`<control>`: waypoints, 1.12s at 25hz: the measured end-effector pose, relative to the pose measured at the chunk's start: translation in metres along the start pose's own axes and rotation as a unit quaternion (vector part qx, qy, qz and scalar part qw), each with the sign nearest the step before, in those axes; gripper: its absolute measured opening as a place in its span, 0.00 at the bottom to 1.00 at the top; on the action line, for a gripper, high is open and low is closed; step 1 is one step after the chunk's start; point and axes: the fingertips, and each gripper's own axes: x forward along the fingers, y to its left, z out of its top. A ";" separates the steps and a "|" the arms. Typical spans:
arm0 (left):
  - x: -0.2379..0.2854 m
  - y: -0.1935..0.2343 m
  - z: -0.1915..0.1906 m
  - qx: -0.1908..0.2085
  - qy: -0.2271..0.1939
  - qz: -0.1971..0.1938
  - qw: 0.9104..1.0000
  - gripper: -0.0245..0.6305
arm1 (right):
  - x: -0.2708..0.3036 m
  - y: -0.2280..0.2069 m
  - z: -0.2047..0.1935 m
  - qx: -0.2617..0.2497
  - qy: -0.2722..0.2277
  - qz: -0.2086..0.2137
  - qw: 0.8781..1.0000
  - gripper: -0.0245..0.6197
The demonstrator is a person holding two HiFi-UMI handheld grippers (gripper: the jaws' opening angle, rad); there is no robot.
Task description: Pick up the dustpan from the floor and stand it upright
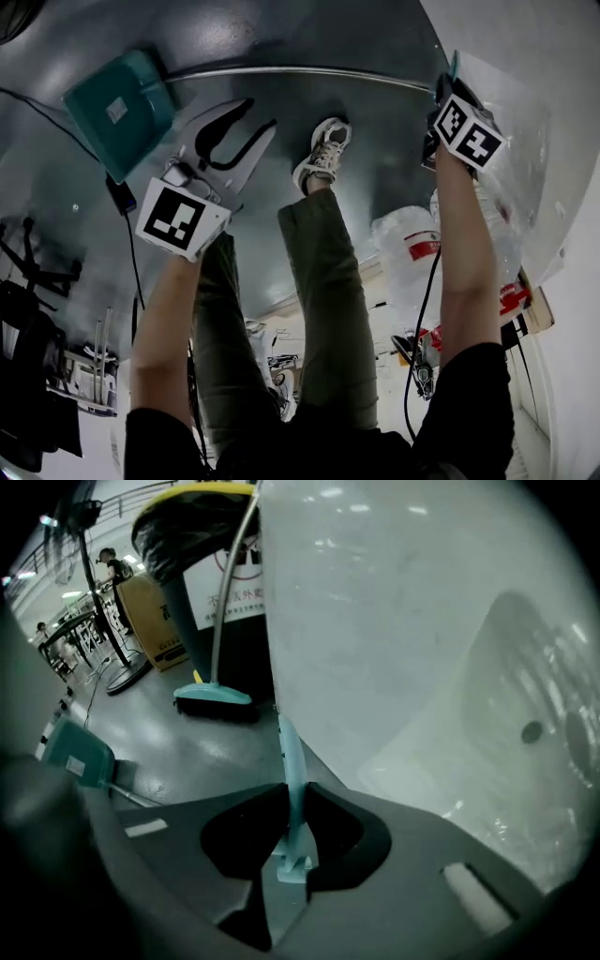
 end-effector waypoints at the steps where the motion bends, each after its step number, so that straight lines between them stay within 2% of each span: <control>1: -0.009 0.000 0.003 -0.003 -0.002 0.004 1.000 0.29 | -0.010 0.003 0.005 -0.006 -0.006 -0.005 1.000 0.13; 5: -0.052 0.010 0.015 -0.010 -0.010 0.021 1.000 0.29 | -0.052 0.027 0.036 -0.019 -0.031 -0.012 0.999 0.13; 9: -0.107 0.017 0.032 0.006 -0.033 0.034 0.999 0.29 | -0.113 0.065 0.072 -0.040 -0.059 0.004 0.997 0.14; 15: -0.159 0.015 0.059 -0.007 -0.053 0.053 0.997 0.29 | -0.183 0.110 0.116 -0.104 -0.097 0.020 0.990 0.15; 21: -0.207 0.022 0.079 -0.015 -0.067 0.074 0.995 0.29 | -0.234 0.140 0.157 -0.156 -0.133 -0.005 0.979 0.15; 28: -0.247 0.034 0.091 -0.025 -0.082 0.103 0.991 0.29 | -0.270 0.144 0.203 -0.203 -0.162 -0.034 0.965 0.15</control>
